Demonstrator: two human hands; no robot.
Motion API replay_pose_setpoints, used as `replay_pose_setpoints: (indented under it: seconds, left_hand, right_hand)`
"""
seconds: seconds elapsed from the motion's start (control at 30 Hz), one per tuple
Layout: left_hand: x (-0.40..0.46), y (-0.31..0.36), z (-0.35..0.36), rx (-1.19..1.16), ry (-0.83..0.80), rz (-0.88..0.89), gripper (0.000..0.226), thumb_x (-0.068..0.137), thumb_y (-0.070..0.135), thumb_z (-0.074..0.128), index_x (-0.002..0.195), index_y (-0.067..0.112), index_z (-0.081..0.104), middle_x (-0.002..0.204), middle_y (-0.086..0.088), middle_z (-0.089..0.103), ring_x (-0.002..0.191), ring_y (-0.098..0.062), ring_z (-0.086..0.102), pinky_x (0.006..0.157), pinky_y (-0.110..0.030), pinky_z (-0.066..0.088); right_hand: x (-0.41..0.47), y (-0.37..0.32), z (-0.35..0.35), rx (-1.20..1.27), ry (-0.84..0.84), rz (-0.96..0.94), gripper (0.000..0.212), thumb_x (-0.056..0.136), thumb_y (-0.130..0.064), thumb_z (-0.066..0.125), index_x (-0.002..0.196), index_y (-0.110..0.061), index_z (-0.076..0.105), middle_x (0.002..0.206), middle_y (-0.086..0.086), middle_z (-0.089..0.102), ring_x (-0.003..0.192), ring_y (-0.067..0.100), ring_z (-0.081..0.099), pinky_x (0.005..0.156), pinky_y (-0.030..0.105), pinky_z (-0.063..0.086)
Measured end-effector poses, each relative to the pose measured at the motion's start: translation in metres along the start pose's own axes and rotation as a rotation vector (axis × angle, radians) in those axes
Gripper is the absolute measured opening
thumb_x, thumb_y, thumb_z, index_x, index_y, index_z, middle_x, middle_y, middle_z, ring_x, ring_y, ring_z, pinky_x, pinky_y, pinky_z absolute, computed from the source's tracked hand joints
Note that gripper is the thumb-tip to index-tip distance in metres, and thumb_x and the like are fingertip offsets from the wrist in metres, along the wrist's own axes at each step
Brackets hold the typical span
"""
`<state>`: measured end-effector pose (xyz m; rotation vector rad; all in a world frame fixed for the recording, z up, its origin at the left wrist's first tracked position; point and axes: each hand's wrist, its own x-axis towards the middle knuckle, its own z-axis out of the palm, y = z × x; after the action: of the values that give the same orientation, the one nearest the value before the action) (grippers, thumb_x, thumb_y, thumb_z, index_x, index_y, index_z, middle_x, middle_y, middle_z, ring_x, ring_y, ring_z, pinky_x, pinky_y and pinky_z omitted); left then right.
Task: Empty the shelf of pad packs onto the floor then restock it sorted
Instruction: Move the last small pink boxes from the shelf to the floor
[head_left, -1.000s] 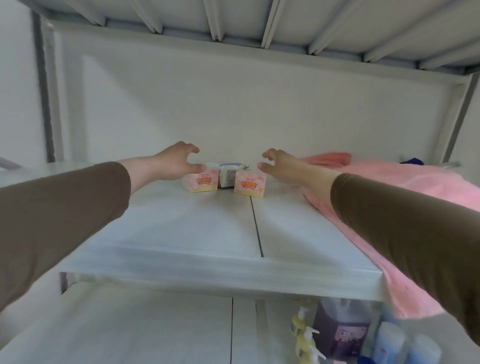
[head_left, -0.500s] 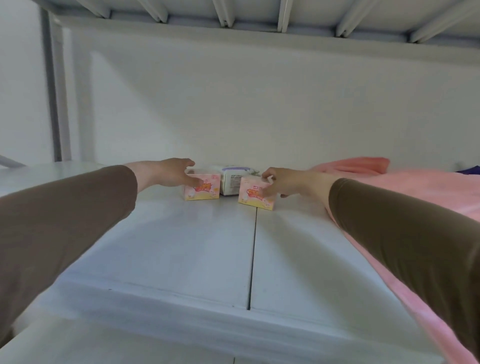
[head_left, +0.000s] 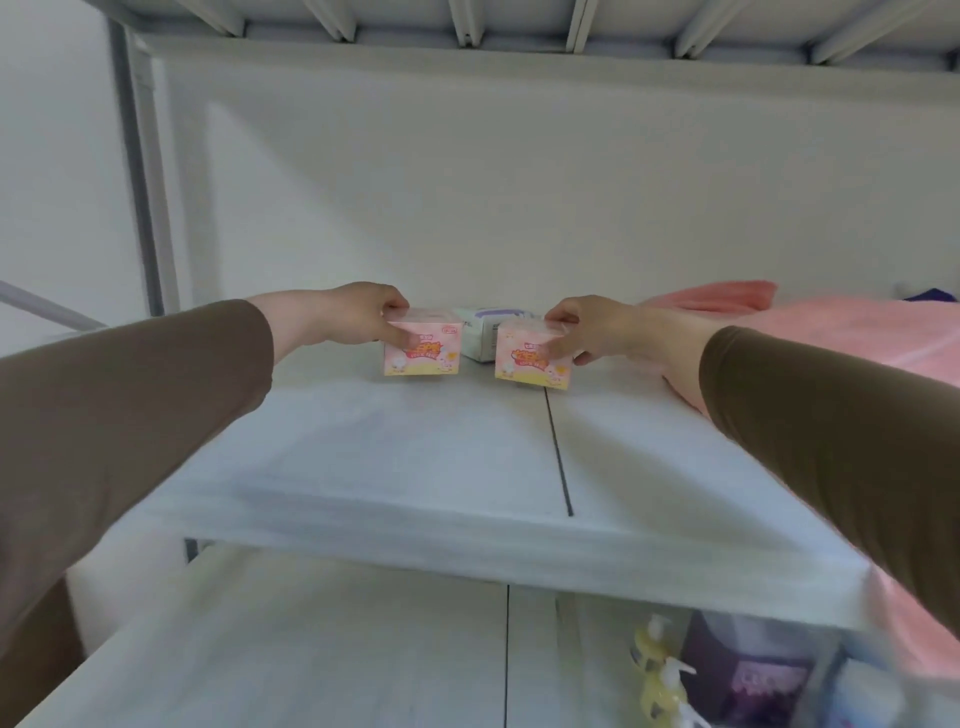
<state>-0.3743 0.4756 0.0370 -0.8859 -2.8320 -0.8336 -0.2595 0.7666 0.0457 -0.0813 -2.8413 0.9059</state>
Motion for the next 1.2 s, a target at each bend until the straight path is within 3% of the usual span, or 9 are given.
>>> replay_pose_setpoints:
  seconds: [0.2, 0.43, 0.77, 0.83, 0.93, 1.1, 1.2]
  left_hand:
    - [-0.08, -0.001, -0.027, -0.038, -0.031, 0.105, 0.051, 0.082, 0.038, 0.078, 0.126, 0.022, 0.057, 0.126, 0.005, 0.056, 0.115, -0.019, 0.053, 0.091, -0.03, 0.042]
    - [-0.173, -0.002, -0.049, -0.089, -0.08, 0.195, 0.045, 0.082, 0.038, 0.078, 0.122, 0.025, 0.061, 0.123, 0.007, 0.059, 0.113, -0.017, 0.057, 0.085, -0.026, 0.042]
    - [-0.287, 0.002, -0.046, -0.177, -0.123, 0.176, 0.044, 0.081, 0.033, 0.079, 0.121, 0.027, 0.062, 0.115, 0.01, 0.064, 0.109, -0.014, 0.061, 0.087, -0.022, 0.043]
    - [-0.308, 0.0, -0.036, -0.173, -0.136, 0.156, 0.044, 0.08, 0.034, 0.08, 0.12, 0.027, 0.063, 0.114, 0.01, 0.065, 0.109, -0.015, 0.061, 0.093, -0.027, 0.044]
    - [-0.34, -0.007, -0.013, -0.151, -0.178, 0.121, 0.047, 0.077, 0.037, 0.082, 0.119, 0.029, 0.063, 0.116, 0.009, 0.065, 0.108, -0.015, 0.063, 0.104, -0.036, 0.043]
    - [-0.385, -0.026, 0.044, -0.181, -0.264, 0.072, 0.048, 0.076, 0.037, 0.083, 0.118, 0.03, 0.062, 0.112, 0.01, 0.068, 0.107, -0.016, 0.064, 0.103, -0.038, 0.045]
    - [-0.403, -0.047, 0.082, -0.211, -0.305, 0.049, 0.049, 0.076, 0.03, 0.084, 0.119, 0.026, 0.061, 0.112, 0.007, 0.069, 0.107, -0.018, 0.064, 0.098, -0.035, 0.046]
  right_hand:
    - [-0.094, -0.052, 0.017, 0.033, 0.088, 0.016, 0.051, 0.082, -0.018, 0.079, 0.127, -0.015, 0.056, 0.121, 0.001, 0.058, 0.093, 0.012, 0.066, 0.074, 0.02, 0.057]
    - [-0.192, -0.1, 0.034, 0.084, 0.103, 0.042, 0.046, 0.081, -0.007, 0.077, 0.12, -0.021, 0.057, 0.117, -0.001, 0.06, 0.101, 0.016, 0.066, 0.084, 0.025, 0.057]
    - [-0.292, -0.125, 0.067, 0.111, 0.06, 0.03, 0.05, 0.08, -0.007, 0.079, 0.121, -0.023, 0.056, 0.116, -0.003, 0.062, 0.107, 0.02, 0.066, 0.095, 0.038, 0.055]
    - [-0.312, -0.121, 0.078, 0.118, 0.051, 0.039, 0.051, 0.08, -0.006, 0.079, 0.124, -0.018, 0.056, 0.115, -0.003, 0.061, 0.108, 0.022, 0.065, 0.096, 0.039, 0.055]
    - [-0.342, -0.108, 0.103, 0.114, 0.032, 0.079, 0.057, 0.079, -0.009, 0.08, 0.131, -0.016, 0.056, 0.117, -0.004, 0.06, 0.106, 0.02, 0.065, 0.093, 0.035, 0.057]
    - [-0.382, -0.082, 0.16, 0.047, -0.024, 0.13, 0.065, 0.08, -0.012, 0.08, 0.138, -0.019, 0.051, 0.122, -0.004, 0.059, 0.098, 0.012, 0.062, 0.078, 0.019, 0.053]
    - [-0.398, -0.065, 0.2, -0.01, -0.042, 0.164, 0.063, 0.08, -0.016, 0.079, 0.137, -0.022, 0.051, 0.121, -0.003, 0.059, 0.097, 0.014, 0.058, 0.075, 0.019, 0.046]
